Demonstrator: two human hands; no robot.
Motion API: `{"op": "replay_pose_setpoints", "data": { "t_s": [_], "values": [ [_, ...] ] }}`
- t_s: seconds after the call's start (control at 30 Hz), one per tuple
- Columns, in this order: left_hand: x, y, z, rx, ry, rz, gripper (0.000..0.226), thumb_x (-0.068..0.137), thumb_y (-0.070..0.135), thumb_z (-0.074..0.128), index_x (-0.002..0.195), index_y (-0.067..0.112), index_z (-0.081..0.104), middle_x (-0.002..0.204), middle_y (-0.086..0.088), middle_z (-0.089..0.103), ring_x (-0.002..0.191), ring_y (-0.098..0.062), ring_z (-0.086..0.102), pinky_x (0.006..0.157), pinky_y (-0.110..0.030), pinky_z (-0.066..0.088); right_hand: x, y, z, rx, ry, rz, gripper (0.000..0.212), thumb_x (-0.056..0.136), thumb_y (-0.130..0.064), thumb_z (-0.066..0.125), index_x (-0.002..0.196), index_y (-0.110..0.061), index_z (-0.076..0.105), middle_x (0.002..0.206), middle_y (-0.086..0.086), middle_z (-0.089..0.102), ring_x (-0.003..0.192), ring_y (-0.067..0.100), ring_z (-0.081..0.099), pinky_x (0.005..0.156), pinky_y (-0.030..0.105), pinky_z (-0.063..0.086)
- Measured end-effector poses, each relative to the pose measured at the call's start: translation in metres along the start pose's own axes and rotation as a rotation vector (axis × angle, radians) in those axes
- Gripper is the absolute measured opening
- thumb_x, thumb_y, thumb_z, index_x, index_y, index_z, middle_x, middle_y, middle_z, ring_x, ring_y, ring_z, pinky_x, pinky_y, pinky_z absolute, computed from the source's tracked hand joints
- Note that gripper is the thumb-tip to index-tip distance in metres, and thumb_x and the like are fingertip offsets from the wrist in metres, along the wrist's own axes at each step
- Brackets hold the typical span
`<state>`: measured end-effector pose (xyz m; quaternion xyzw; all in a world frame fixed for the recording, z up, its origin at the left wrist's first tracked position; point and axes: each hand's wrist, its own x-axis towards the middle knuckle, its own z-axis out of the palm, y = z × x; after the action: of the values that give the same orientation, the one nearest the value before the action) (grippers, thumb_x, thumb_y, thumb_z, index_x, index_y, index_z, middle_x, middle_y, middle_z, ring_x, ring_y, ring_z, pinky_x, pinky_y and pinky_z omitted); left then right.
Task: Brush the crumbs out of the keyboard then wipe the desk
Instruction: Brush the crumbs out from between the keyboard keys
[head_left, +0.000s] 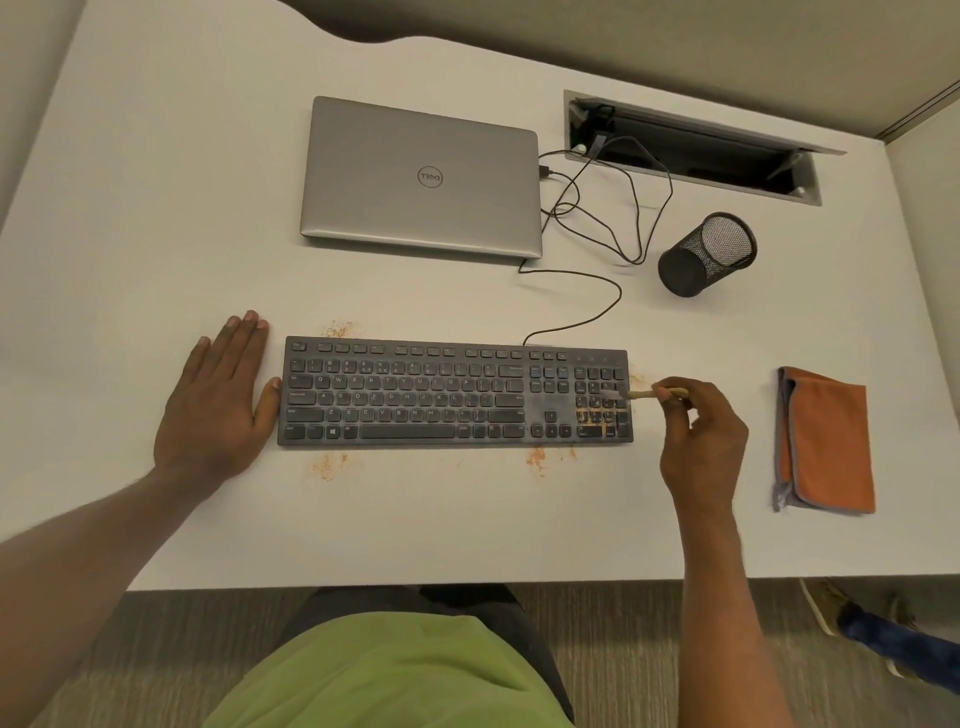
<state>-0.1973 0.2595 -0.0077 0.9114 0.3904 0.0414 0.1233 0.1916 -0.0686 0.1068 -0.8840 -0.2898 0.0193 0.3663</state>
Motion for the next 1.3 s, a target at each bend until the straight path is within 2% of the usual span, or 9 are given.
{"op": "replay_pose_setpoints", "data": {
  "t_s": [0.07, 0.17, 0.43, 0.53, 0.67, 0.77, 0.93, 1.1, 1.3],
  "values": [
    [0.0, 0.0, 0.0, 0.002, 0.005, 0.003, 0.071, 0.109, 0.045, 0.024, 0.171, 0.012, 0.014, 0.178, -0.004, 0.015, 0.166, -0.019, 0.01, 0.135, -0.046, 0.011, -0.001, 0.0, -0.002, -0.002, 0.078, 0.026, 0.01, 0.102, -0.014, 0.066, 0.106, -0.01, 0.074, 0.099, -0.001, 0.07, 0.091, 0.011, 0.062, 0.079, 0.023, 0.049],
    [-0.001, 0.0, 0.0, -0.001, 0.006, 0.003, 0.071, 0.109, 0.045, 0.024, 0.171, 0.012, 0.014, 0.178, -0.005, 0.016, 0.166, -0.019, 0.01, 0.134, -0.047, 0.012, -0.003, -0.005, 0.002, 0.065, 0.172, 0.086, 0.016, 0.103, -0.02, 0.066, 0.11, -0.009, 0.075, 0.099, -0.003, 0.071, 0.089, 0.009, 0.061, 0.074, 0.015, 0.043],
    [0.0, 0.0, 0.0, -0.015, 0.014, 0.006, 0.071, 0.109, 0.044, 0.025, 0.171, 0.012, 0.015, 0.178, -0.005, 0.016, 0.166, -0.02, 0.011, 0.134, -0.047, 0.013, -0.019, 0.001, 0.0, 0.054, 0.116, 0.164, 0.01, 0.101, -0.018, 0.067, 0.105, -0.014, 0.076, 0.089, 0.001, 0.071, 0.078, -0.004, 0.06, 0.069, 0.009, 0.042],
    [0.0, 0.001, 0.0, -0.016, 0.013, 0.005, 0.071, 0.109, 0.043, 0.025, 0.171, 0.012, 0.015, 0.178, -0.005, 0.016, 0.166, -0.02, 0.011, 0.134, -0.047, 0.012, -0.02, 0.0, -0.004, 0.072, 0.15, 0.164, 0.01, 0.102, -0.019, 0.067, 0.106, -0.015, 0.076, 0.089, -0.001, 0.07, 0.078, -0.003, 0.059, 0.068, 0.016, 0.044],
    [0.0, 0.001, 0.0, -0.015, 0.007, 0.005, 0.071, 0.109, 0.044, 0.025, 0.172, 0.013, 0.014, 0.178, -0.005, 0.016, 0.166, -0.019, 0.01, 0.134, -0.048, 0.013, -0.017, -0.009, 0.002, 0.11, 0.207, 0.143, 0.014, 0.102, -0.021, 0.067, 0.111, -0.015, 0.076, 0.093, -0.007, 0.07, 0.081, -0.002, 0.058, 0.068, 0.013, 0.042],
    [0.0, 0.001, 0.0, -0.016, 0.006, 0.006, 0.071, 0.109, 0.045, 0.025, 0.171, 0.012, 0.015, 0.178, -0.005, 0.016, 0.166, -0.019, 0.011, 0.134, -0.048, 0.013, -0.02, -0.008, 0.006, 0.106, 0.171, 0.133, 0.014, 0.101, -0.02, 0.068, 0.111, -0.014, 0.077, 0.093, -0.006, 0.072, 0.082, -0.002, 0.06, 0.069, 0.013, 0.042],
    [0.0, 0.0, 0.0, -0.018, 0.017, 0.007, 0.071, 0.109, 0.044, 0.025, 0.171, 0.011, 0.016, 0.178, -0.006, 0.018, 0.166, -0.021, 0.013, 0.134, -0.049, 0.014, -0.031, -0.001, -0.001, 0.062, 0.097, 0.121, 0.011, 0.102, -0.014, 0.066, 0.105, -0.01, 0.076, 0.087, 0.004, 0.07, 0.077, 0.01, 0.06, 0.067, 0.018, 0.044],
    [0.0, 0.0, 0.0, -0.017, 0.015, 0.009, 0.071, 0.109, 0.044, 0.025, 0.171, 0.011, 0.016, 0.178, -0.006, 0.017, 0.166, -0.02, 0.012, 0.134, -0.049, 0.014, -0.026, -0.008, -0.003, 0.091, 0.147, 0.103, 0.011, 0.102, -0.019, 0.067, 0.109, -0.017, 0.075, 0.09, -0.004, 0.069, 0.082, 0.003, 0.059, 0.07, 0.015, 0.044],
    [0.0, 0.0, 0.001, -0.019, 0.012, 0.008, 0.071, 0.109, 0.045, 0.024, 0.171, 0.013, 0.014, 0.178, -0.005, 0.015, 0.166, -0.019, 0.01, 0.134, -0.047, 0.013, -0.024, 0.006, -0.015, -0.009, 0.027, 0.051, 0.01, 0.1, -0.015, 0.069, 0.107, -0.011, 0.075, 0.096, 0.003, 0.072, 0.087, -0.004, 0.06, 0.073, 0.009, 0.042]
  ]
}}
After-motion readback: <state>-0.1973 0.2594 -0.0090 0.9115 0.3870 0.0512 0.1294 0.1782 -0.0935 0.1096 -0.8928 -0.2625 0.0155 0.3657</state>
